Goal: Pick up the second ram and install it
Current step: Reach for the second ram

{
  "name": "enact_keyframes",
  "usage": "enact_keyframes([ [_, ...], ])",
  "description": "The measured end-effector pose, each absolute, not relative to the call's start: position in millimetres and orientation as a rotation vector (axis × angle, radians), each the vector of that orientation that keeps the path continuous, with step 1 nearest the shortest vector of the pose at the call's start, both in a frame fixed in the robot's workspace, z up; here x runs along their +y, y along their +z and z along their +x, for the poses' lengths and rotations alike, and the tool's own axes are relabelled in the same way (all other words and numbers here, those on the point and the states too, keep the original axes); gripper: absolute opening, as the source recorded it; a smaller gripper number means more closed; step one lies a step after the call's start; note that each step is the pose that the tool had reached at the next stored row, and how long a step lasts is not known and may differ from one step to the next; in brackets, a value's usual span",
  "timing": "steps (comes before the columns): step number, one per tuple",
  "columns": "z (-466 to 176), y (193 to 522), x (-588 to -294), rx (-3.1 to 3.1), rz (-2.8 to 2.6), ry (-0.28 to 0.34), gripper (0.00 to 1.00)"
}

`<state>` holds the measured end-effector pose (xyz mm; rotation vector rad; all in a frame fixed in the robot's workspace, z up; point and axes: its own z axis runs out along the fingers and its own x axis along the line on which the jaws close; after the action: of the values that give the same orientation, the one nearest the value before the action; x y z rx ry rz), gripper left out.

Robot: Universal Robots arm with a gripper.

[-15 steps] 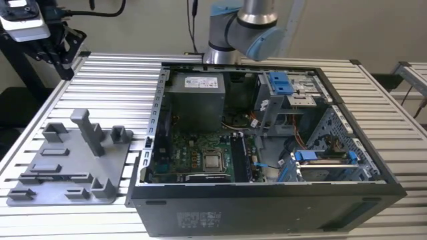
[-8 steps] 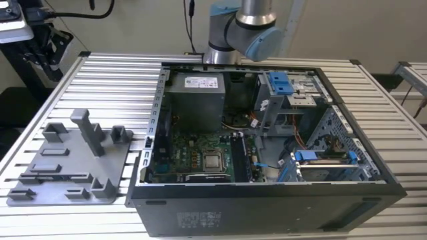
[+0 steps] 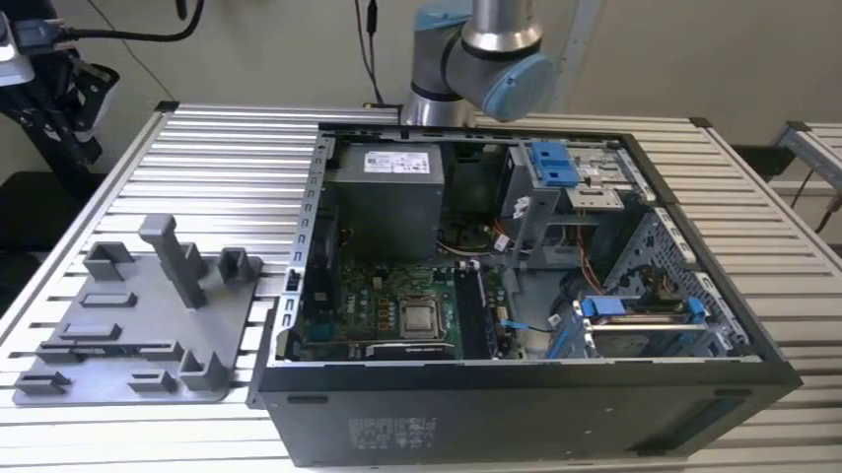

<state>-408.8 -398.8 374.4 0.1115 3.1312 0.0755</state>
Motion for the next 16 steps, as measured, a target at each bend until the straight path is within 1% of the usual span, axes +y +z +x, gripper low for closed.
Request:
enact_keyframes([
  [7, -409, 374, -402, 3.131, 0.111, 0.075, 0.11],
  [16, -409, 368, -435, 3.131, 0.111, 0.075, 0.11],
])
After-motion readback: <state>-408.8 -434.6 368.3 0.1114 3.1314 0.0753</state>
